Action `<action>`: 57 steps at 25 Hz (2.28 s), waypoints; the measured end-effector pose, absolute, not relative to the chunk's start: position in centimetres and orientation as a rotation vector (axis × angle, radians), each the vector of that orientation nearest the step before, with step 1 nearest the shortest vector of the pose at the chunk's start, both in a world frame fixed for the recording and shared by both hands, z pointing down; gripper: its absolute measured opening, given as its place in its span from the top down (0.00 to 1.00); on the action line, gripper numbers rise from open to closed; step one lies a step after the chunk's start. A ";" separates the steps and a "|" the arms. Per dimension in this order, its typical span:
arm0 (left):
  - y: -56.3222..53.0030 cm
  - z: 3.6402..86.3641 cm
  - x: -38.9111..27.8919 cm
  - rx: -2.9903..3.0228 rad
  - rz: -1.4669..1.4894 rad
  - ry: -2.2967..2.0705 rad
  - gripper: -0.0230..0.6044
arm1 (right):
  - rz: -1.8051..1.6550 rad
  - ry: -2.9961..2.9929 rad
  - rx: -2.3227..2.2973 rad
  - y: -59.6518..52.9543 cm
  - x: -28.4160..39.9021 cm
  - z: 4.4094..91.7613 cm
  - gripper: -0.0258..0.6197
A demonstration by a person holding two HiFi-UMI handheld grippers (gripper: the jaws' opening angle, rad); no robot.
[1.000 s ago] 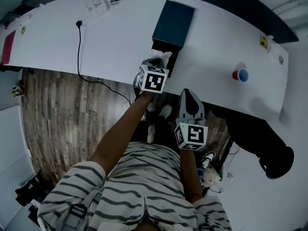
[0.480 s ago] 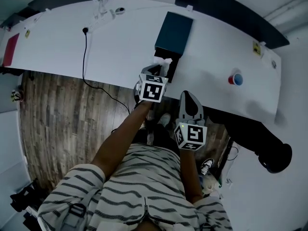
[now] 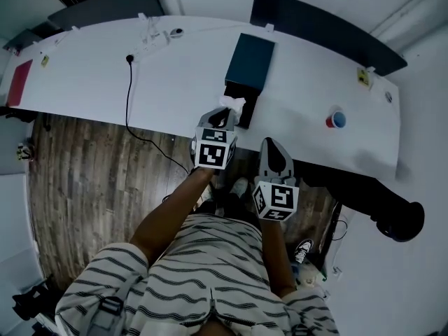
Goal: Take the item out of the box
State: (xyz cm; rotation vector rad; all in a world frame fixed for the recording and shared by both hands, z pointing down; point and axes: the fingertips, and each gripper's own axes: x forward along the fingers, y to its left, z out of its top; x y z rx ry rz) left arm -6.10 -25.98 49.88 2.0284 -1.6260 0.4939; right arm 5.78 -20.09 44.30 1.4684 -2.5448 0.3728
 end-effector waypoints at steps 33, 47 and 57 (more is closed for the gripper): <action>-18.8 40.1 -4.6 2.393 0.238 -1.746 0.91 | 0.246 -2.643 1.522 -17.4 5.7 38.3 0.93; -17.7 38.7 -4.8 2.450 0.248 -1.824 0.91 | 0.244 -2.680 1.521 -17.6 5.5 37.4 0.93; -17.9 38.0 -5.0 2.462 0.228 -1.849 0.91 | 0.241 -2.676 1.541 -18.3 6.1 37.3 0.93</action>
